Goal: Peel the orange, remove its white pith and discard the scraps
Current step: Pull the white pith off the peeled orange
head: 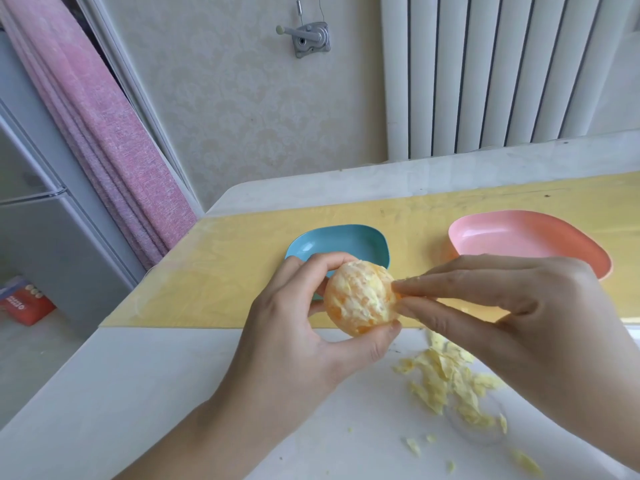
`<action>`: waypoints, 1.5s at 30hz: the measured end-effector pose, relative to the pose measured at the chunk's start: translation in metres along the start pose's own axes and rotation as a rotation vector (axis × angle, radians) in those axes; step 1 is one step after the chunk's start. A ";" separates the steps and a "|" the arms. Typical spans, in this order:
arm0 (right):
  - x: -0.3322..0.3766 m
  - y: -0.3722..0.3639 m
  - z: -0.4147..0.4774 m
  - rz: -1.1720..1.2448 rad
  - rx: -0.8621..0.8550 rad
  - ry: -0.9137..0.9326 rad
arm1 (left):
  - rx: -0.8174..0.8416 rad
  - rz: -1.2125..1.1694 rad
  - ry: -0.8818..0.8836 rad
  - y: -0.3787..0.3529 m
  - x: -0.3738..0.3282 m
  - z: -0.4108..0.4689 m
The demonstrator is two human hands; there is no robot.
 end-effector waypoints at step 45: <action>-0.007 0.001 -0.003 0.246 -0.170 -0.160 | -0.146 0.104 -0.082 0.007 -0.009 -0.005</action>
Point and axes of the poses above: each hand's wrist, its own z-axis towards the middle knuckle, its own y-axis out of the back of the hand, x = y × z, the point moved 4 cm from there along z, towards the middle knuckle, and after that the axes turned 13 degrees about y, right-handed, at the moved point
